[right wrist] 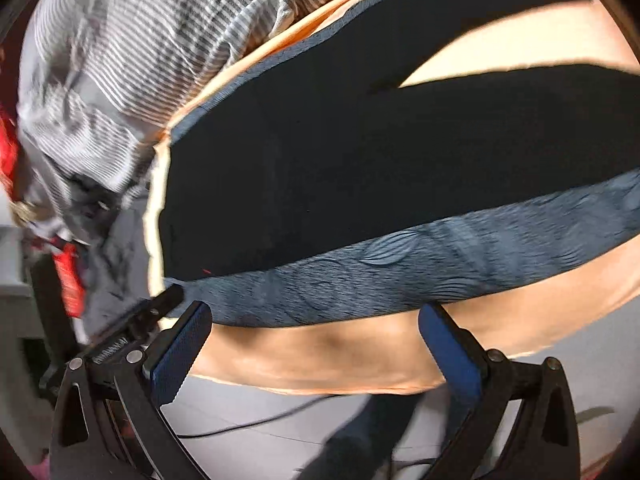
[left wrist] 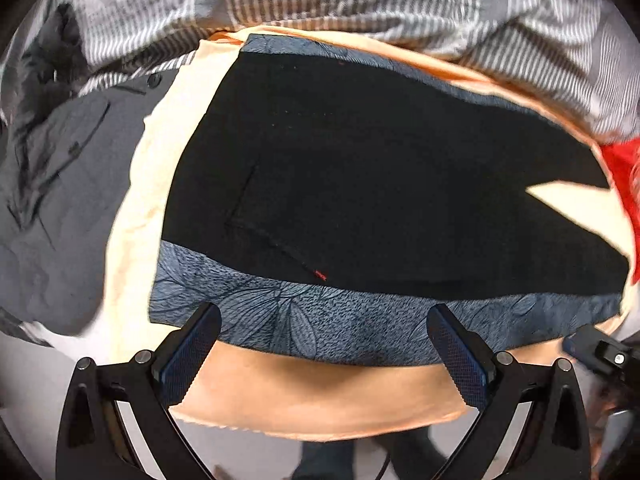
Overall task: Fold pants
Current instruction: 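Lower both grippers onto the patterned side panel of the trousers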
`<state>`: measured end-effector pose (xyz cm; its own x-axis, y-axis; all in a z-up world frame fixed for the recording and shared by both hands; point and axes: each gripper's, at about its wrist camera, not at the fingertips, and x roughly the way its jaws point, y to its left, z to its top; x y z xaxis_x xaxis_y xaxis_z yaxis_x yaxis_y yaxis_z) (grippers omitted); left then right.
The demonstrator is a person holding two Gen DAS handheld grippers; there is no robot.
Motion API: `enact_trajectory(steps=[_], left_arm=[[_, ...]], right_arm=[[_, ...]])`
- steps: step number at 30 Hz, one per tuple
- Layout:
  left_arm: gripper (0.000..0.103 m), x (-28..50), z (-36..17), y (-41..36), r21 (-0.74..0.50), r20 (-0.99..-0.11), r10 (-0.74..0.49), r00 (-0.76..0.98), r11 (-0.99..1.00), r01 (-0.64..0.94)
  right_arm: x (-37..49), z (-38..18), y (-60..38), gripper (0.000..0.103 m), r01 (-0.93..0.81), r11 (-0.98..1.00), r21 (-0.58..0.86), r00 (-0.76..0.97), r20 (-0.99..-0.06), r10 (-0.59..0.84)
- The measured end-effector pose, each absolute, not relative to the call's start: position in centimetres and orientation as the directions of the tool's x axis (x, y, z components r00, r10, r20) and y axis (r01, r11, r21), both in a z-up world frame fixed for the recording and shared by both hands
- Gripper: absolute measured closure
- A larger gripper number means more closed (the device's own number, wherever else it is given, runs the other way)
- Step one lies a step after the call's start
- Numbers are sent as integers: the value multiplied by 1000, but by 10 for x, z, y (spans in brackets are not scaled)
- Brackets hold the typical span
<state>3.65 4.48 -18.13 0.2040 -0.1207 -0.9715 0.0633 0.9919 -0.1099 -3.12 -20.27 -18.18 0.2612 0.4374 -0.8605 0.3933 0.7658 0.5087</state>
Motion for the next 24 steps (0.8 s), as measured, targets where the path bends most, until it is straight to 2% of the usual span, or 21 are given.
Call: enact_trajectory(steps=[5, 12, 13, 15, 17, 22, 23, 24], left_arm=[[0, 30, -197, 62, -240, -952, -233, 198, 971, -11], [0, 16, -217, 67, -347, -931, -336, 144, 936, -60], [0, 15, -219, 67, -352, -930, -342, 136, 933, -66], [0, 14, -222, 68, -364, -928, -353, 120, 927, -86], [0, 14, -224, 71, -376, -924, -364, 114, 921, -102], [0, 14, -231, 78, -406, -913, -394, 103, 903, -143], [0, 13, -233, 81, -414, -910, -402, 102, 897, -157], [0, 13, -234, 83, -428, -904, -416, 101, 885, -181]], right_arm=[[-48, -223, -217, 0, 465, 574, 674, 332, -734, 592], [-70, -277, -220, 5, 504, 426, 751, 355, -630, 691], [-70, -282, -219, 7, 506, 408, 760, 360, -616, 701], [-67, -290, -221, 21, 511, 359, 781, 381, -580, 720], [-63, -297, -221, 24, 516, 325, 792, 398, -558, 728], [-48, -307, -219, 25, 530, 218, 820, 450, -490, 747], [-45, -309, -219, 33, 536, 189, 823, 456, -470, 756], [-43, -312, -218, 54, 542, 137, 829, 463, -431, 775]])
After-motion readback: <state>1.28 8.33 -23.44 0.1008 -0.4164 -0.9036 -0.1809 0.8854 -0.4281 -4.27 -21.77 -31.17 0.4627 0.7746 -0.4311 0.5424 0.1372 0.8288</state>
